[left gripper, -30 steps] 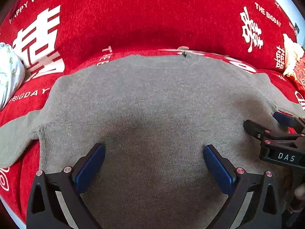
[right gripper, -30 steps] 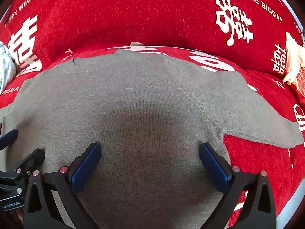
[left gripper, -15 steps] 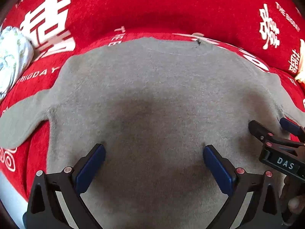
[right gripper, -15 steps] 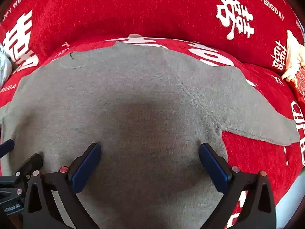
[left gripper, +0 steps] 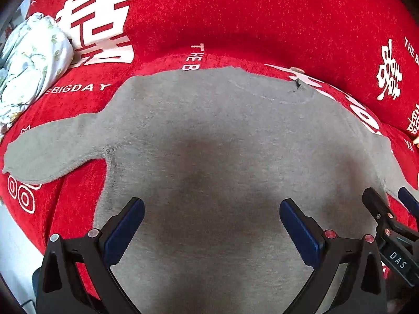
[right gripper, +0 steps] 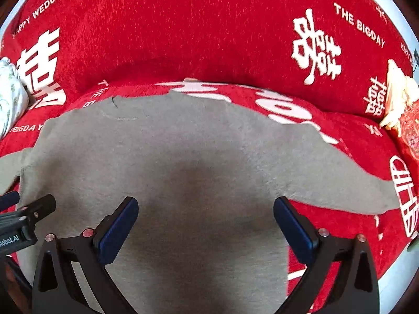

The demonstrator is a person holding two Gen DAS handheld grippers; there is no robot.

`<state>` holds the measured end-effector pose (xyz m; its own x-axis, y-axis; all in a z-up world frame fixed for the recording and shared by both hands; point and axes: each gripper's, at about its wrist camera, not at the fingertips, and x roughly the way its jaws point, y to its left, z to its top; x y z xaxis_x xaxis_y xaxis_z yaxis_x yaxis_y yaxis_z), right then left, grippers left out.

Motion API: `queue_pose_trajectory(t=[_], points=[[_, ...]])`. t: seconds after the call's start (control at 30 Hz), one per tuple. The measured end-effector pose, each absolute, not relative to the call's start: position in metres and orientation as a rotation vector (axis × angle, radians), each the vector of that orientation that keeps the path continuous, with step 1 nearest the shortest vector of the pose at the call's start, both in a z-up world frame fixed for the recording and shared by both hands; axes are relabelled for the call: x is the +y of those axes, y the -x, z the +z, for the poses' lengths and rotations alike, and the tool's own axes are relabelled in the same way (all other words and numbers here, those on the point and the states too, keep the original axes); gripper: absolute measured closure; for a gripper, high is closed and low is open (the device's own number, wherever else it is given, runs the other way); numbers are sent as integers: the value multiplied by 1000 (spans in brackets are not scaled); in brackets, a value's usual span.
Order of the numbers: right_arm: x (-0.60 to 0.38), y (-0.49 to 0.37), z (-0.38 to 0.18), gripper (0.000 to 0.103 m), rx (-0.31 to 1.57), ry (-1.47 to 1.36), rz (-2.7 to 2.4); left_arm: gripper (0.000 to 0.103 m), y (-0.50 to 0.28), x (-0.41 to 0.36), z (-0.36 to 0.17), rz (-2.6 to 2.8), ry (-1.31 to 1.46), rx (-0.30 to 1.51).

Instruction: Fold small clothes

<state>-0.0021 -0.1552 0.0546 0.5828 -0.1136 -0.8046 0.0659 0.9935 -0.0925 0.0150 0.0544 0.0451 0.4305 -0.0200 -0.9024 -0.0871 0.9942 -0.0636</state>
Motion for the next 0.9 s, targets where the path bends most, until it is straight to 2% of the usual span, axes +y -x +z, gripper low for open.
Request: queue_pose_trajectory(t=[0.2, 0.7, 0.9], points=[[-181, 9, 66, 0, 880, -19, -131, 0, -15, 31, 52, 23, 70, 1119], [-261, 23, 65, 0, 872, -79, -197, 0, -19, -63, 63, -65, -60, 1094], [-309, 40, 65, 0, 777, -146, -279, 0, -25, -89, 63, -69, -77, 1080]])
